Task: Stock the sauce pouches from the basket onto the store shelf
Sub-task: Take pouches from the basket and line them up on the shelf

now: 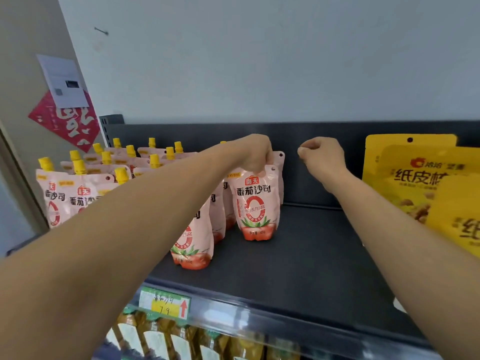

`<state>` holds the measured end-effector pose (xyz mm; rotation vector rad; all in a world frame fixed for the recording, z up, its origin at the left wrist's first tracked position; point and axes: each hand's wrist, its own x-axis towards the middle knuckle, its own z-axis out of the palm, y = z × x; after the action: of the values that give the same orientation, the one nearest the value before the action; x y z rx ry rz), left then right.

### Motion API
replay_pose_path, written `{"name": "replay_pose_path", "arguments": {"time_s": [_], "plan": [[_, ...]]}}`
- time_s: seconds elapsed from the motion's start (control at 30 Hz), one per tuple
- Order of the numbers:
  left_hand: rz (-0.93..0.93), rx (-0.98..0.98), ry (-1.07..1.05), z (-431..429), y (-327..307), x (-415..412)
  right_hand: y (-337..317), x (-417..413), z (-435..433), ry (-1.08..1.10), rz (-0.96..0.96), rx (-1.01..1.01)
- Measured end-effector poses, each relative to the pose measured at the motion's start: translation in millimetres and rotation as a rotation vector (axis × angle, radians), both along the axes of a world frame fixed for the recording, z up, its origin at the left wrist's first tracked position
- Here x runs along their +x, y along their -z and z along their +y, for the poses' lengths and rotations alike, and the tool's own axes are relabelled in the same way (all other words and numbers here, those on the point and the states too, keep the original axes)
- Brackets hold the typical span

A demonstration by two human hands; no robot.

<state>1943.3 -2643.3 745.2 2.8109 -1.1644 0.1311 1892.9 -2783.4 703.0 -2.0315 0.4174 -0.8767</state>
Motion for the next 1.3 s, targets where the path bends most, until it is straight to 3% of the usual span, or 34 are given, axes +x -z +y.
{"name": "replay_pose_path", "arguments": {"time_s": [0.7,1.1,1.3], "plan": [[-0.012,-0.039,-0.042,4,4,20,24,-22,6,-0.030,0.162,-0.049],[-0.026,-0.199,-0.038,10,8,13,30,-40,15,-0.039,0.243,-0.088],[-0.026,-0.396,0.078,35,-4,-23,39,-62,35,-0.143,0.291,-0.133]]}}
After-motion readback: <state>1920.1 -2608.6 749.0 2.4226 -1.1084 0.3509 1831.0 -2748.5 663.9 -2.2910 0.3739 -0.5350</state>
